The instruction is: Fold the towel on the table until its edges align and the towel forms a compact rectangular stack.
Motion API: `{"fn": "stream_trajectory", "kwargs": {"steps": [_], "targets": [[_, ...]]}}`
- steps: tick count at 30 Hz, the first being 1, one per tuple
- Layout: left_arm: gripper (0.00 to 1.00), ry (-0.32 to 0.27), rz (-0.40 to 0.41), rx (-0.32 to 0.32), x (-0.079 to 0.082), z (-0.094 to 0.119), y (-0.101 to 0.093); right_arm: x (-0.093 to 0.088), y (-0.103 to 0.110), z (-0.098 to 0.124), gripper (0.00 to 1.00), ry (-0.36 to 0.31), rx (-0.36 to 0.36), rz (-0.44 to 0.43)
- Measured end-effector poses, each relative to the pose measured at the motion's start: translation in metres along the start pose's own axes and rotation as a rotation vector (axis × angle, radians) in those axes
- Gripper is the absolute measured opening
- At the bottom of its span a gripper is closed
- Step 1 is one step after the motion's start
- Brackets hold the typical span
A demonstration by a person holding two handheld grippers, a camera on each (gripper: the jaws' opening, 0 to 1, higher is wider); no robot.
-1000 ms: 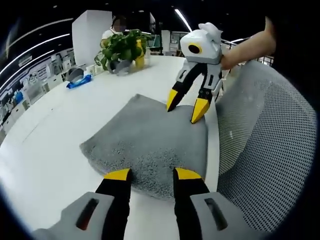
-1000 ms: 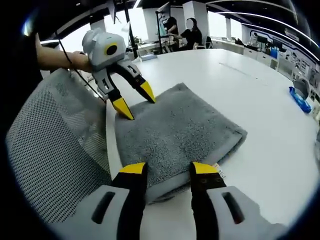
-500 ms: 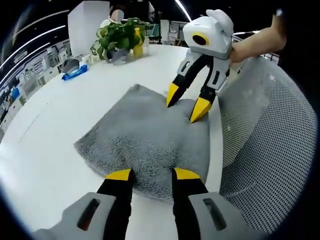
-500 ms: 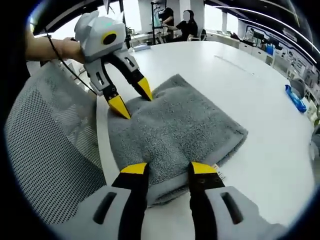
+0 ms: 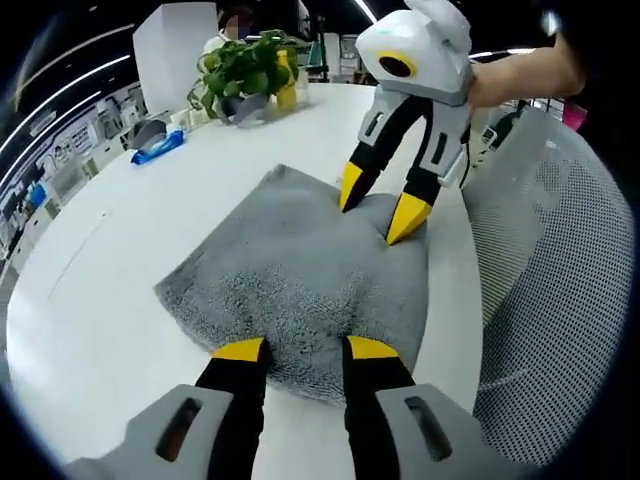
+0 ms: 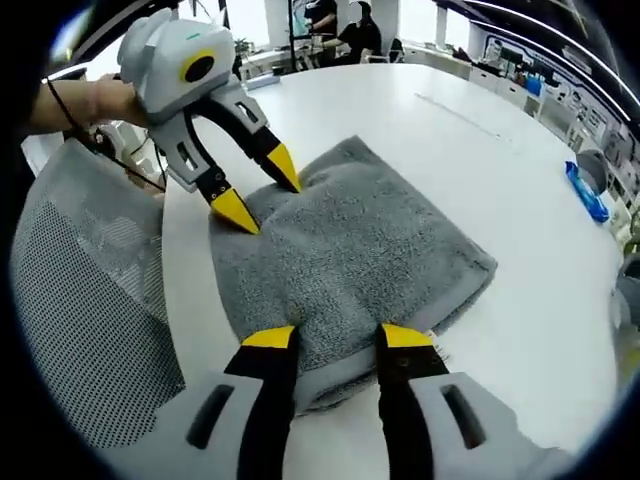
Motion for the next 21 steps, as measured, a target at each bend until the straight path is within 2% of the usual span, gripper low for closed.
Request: {"fn": "stream_trajectory", "kwargs": {"steps": [11, 21], "targets": [[0.3, -0.05, 0.019, -0.034, 0.007, -0.011, 0.035, 0.012, -0.03, -0.01, 0.3, -0.053, 0.017, -0.003], [0.3, -0.091, 0.048, -0.014, 0.014, -0.025, 0.069, 0.028, -0.066, -0.023, 0.29, -0.113, 0.031, -0.016]]}}
Point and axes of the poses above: the point that each gripper's makers call its tool centre point, and the gripper's own axes: z roughly backward along the fingers, y roughly to its left, x roughly out of its top, the point moved 3 cm from there along z, roughly backward along the fingers, and after that the axes turned 9 degrees about -y, right-handed, at the moved point
